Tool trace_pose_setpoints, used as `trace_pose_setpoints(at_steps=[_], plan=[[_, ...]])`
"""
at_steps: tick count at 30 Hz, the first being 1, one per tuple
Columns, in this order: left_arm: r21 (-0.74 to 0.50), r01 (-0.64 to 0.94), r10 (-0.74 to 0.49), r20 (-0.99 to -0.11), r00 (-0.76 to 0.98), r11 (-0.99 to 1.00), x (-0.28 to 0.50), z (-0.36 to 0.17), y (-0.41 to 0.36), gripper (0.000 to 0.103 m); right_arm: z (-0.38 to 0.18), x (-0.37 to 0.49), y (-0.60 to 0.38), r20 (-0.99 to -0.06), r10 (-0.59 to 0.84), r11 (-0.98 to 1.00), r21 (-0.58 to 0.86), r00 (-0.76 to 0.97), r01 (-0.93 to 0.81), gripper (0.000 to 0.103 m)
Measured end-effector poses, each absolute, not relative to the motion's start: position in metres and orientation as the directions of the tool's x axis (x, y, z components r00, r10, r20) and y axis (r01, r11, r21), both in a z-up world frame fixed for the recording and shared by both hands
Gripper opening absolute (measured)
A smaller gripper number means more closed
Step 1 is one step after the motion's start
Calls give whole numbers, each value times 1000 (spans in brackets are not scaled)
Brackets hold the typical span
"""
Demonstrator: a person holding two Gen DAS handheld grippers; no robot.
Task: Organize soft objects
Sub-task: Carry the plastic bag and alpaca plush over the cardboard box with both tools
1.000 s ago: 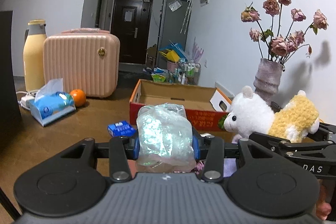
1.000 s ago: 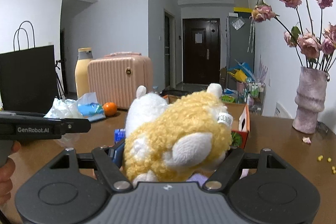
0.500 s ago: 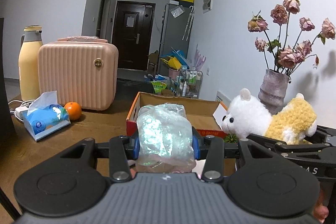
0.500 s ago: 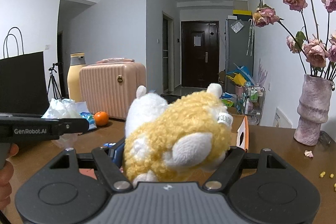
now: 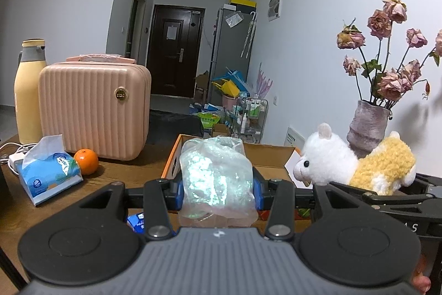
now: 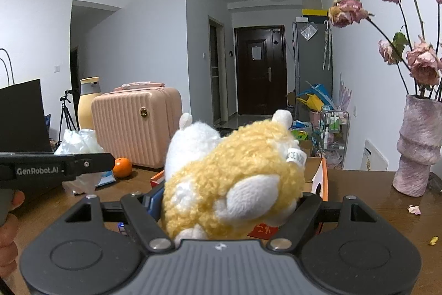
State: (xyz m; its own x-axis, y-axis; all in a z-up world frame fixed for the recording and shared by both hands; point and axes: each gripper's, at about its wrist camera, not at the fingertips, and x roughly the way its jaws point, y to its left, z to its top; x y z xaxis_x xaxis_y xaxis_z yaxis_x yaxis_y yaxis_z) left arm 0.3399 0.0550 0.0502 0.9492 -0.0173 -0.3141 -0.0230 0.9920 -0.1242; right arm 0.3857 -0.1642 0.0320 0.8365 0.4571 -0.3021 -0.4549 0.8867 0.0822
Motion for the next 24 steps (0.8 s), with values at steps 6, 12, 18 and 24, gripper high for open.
trace_pose_setpoints(at_steps=[6,12,18,24], plan=[[-127,-25,-15,-308,951,992,360,52,58,44,32,405,-163,-303,448,892,81,841,-445,77],[-125,-28,-12,-304,953,992,383,53,60,44,32,426,-165,-309,436,897,82,845,-434,77],[-111,-31,-4,-301,954,993,409,52,60,44,28,447,-163,-327,421,904,81,846,-419,77],[-97,-29,-2,-306,952,995,434,49,58,44,25,466,-161,-336,407,911,81,850,-404,77]])
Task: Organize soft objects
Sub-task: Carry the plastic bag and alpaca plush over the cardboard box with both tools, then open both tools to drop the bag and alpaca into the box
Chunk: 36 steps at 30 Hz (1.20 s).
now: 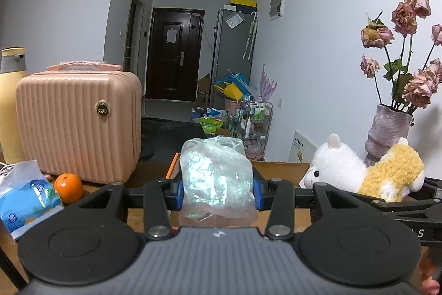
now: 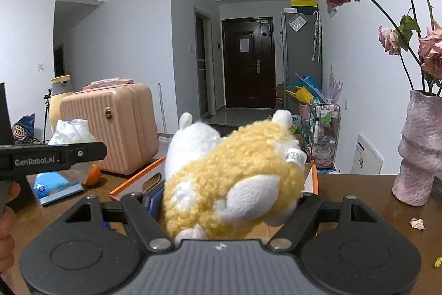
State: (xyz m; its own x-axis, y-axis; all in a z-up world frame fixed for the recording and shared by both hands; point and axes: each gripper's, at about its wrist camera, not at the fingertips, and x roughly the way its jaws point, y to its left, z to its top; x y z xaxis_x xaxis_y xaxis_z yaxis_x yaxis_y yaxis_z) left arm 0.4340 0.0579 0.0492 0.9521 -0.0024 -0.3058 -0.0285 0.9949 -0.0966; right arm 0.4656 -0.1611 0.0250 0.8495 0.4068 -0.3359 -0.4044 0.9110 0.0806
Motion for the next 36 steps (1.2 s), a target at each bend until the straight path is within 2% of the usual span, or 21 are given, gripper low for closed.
trace_pose_setpoints(at_steps=[23,36], plan=[[-36,-39,23,-368,930,999,519,21,45,45,6,538,-144,-401,379,921,77,834,-382,77],[2,-74,68,-421,905,997,550,-1,43,44,-23,570,-147,-426,357,934,134,832,-332,77]])
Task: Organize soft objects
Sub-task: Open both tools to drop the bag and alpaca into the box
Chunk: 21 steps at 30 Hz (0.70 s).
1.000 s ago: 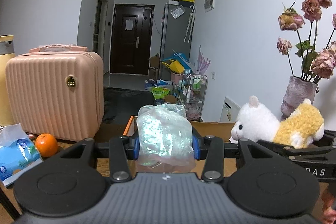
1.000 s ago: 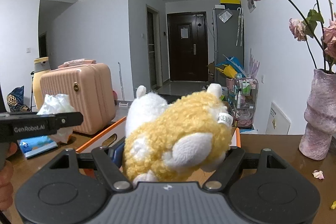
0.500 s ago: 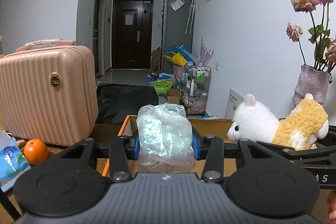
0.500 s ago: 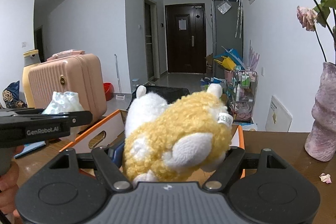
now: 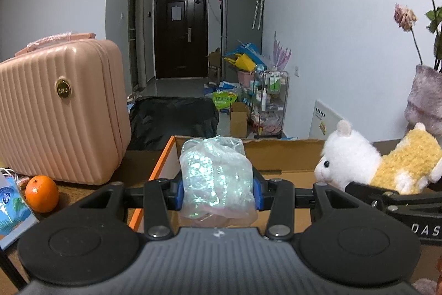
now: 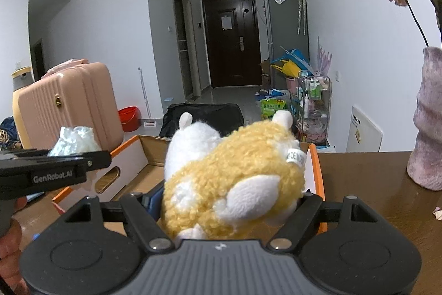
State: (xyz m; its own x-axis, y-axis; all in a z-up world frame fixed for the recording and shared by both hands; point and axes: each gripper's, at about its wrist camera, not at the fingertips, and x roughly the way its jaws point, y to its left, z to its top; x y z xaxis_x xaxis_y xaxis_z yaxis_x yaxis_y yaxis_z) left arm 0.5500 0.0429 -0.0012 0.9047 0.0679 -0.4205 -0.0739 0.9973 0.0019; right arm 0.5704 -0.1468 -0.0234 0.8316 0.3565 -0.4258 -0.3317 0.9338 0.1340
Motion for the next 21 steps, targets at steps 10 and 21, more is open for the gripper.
trace_pose_setpoints(at_steps=[10,21], plan=[[34,-72,80,-445,892,997,560,-15,42,45,-36,579,-140,-417,337,941,119,844,-317,78],[15,-89,86,-440,894,996,562,-17,46,85,-36,582,-138,-436,310,949,92,845,-301,103]])
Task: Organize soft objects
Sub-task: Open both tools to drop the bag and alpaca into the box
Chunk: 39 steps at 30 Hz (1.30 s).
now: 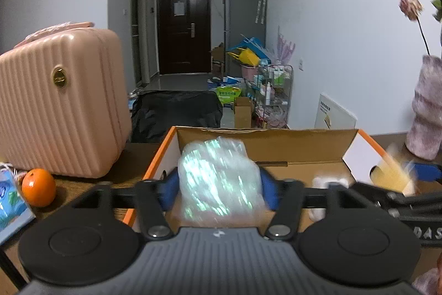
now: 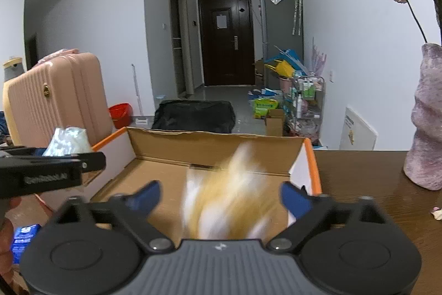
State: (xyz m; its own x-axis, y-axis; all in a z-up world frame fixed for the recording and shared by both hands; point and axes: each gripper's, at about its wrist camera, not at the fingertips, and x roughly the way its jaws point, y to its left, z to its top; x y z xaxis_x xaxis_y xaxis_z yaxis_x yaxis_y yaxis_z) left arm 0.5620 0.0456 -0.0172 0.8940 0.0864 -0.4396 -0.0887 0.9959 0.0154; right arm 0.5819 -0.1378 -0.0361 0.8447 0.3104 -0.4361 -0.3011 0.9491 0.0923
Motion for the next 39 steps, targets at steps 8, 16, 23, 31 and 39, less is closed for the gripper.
trace_pose_setpoints(at_steps=[8,16,23,31,39], plan=[[6,-161,150,-399,905,987,555,-11,51,103,-32,581,-140,-444,283,958,81,850,-277,103],[-11,-150,133,-399,907,989,553,-7,52,103,-25,571,-142,-434,275,959,65,858,-275,103],[-21,-133,116,-367,923,991,533,8,58,103,-9,552,-146,-401,266,961,41,877,-273,103],[-39,-118,100,-314,944,992,497,28,61,103,7,524,-152,-365,272,959,26,890,-282,103],[-36,-99,84,-303,949,994,461,38,57,103,16,490,-162,-352,270,960,30,896,-277,103]])
